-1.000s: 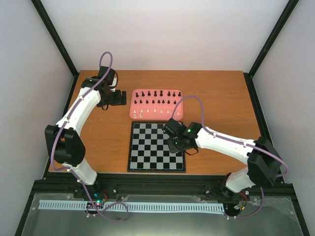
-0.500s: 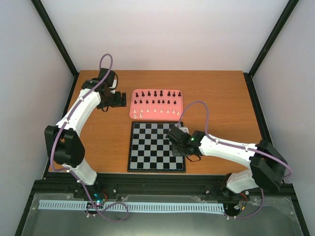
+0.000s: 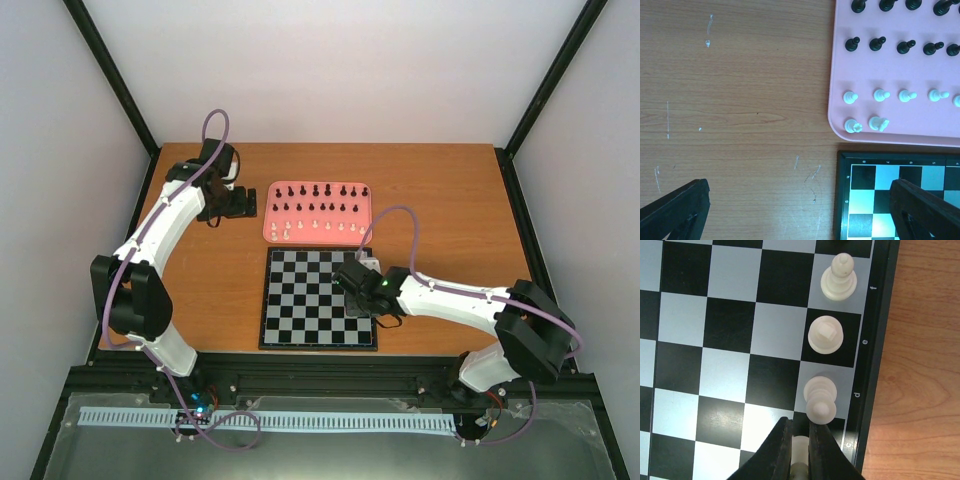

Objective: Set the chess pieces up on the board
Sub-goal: Place the chess piece on the chessboard.

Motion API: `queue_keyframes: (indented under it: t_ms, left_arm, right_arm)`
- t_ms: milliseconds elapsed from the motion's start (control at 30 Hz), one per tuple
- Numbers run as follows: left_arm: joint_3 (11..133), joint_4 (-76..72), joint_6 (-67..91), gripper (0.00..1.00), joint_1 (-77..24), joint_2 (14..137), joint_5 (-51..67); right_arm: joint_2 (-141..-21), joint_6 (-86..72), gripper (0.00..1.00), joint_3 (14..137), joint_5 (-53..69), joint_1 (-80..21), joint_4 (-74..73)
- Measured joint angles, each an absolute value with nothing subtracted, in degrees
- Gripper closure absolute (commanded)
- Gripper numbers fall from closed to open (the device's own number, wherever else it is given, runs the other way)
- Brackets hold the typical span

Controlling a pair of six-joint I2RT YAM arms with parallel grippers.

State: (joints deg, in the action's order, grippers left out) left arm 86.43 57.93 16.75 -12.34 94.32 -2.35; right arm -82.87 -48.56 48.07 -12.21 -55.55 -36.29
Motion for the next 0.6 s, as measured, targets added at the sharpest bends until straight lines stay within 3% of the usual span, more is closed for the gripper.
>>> queue_keyframes:
  t_ms: [600]
  left_arm:
    - [86.43, 57.82, 16.75, 0.0, -12.34, 94.32, -2.35]
  right_arm:
    - [-83.59, -49.36, 0.86, 48.05, -13.58, -55.55, -37.19]
